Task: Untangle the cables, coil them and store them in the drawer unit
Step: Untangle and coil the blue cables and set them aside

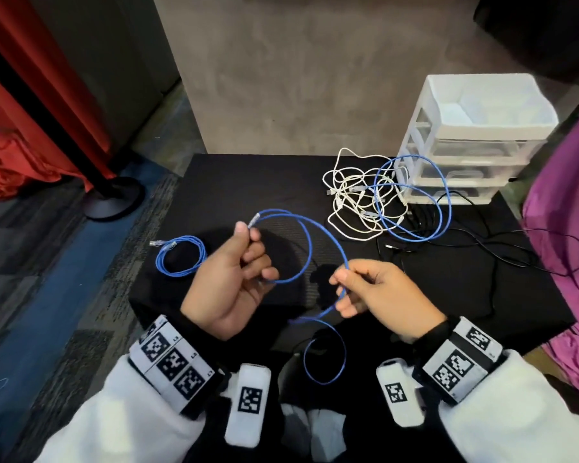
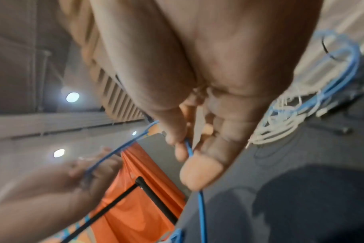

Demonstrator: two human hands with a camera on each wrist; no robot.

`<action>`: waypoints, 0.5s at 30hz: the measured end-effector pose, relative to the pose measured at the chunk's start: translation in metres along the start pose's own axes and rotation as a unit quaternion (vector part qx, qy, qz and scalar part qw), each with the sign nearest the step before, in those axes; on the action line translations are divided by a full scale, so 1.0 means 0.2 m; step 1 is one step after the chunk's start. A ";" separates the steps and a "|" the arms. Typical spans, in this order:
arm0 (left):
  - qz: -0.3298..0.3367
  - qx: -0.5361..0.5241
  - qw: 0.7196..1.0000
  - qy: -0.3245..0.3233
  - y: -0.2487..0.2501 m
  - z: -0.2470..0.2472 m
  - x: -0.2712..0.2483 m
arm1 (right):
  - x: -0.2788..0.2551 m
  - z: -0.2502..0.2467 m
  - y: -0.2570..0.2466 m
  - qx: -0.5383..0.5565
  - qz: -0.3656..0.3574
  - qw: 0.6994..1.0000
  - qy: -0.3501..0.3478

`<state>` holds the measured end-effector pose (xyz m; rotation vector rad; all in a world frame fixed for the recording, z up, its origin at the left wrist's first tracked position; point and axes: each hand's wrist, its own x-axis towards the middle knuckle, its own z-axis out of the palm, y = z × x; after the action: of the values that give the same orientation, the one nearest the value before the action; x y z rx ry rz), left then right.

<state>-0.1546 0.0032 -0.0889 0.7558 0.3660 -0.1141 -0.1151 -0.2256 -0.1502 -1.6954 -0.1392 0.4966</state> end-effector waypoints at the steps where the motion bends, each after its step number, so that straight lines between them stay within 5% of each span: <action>1: -0.037 -0.034 0.999 0.017 -0.03 -0.01 0.01 | 0.00 0.03 -0.01 0.072 0.013 0.997 0.023; 8: -0.124 0.000 0.978 0.168 -0.21 0.03 0.05 | 0.01 0.11 -0.10 0.308 -0.014 0.948 0.077; 15: -0.089 -0.101 0.973 0.187 -0.18 0.09 0.06 | -0.07 0.11 -0.09 0.332 -0.011 0.943 -0.006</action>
<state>-0.1478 -0.0347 -0.1047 0.5398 0.7932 -0.1007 -0.1330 -0.2075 -0.1314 -1.0287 0.0051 0.4700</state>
